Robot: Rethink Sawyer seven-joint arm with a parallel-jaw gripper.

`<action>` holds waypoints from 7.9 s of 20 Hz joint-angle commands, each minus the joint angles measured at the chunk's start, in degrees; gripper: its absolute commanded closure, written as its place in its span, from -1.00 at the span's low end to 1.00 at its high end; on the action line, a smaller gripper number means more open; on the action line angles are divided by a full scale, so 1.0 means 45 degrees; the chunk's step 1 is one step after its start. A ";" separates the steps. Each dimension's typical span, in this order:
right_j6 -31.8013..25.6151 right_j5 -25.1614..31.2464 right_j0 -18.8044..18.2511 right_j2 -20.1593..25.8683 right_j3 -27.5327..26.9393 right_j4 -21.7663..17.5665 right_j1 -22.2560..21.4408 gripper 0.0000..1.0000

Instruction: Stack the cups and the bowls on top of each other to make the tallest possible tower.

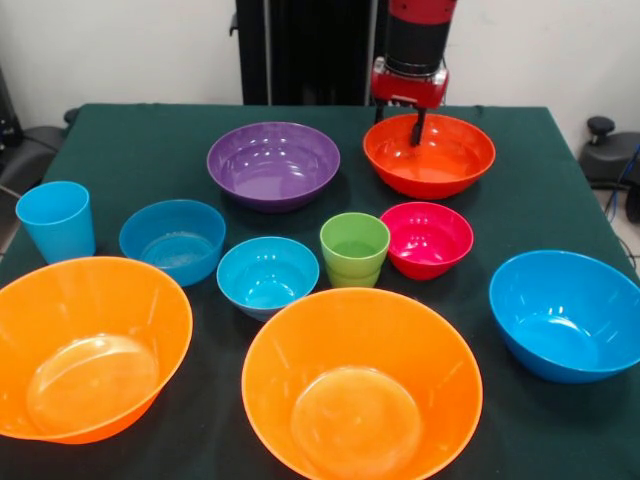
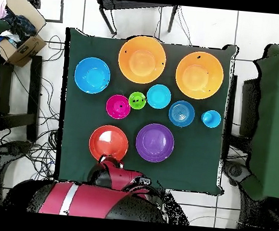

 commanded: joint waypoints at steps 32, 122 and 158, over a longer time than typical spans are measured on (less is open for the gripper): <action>0.1184 0.3443 0.0031 0.1285 -0.0949 0.0386 -0.2228 1.00; -0.3108 1.5116 -0.3058 0.3589 -1.5949 -0.1771 0.0990 1.00; -0.2452 1.3954 -0.3905 0.5276 -1.4055 -0.1316 0.1799 1.00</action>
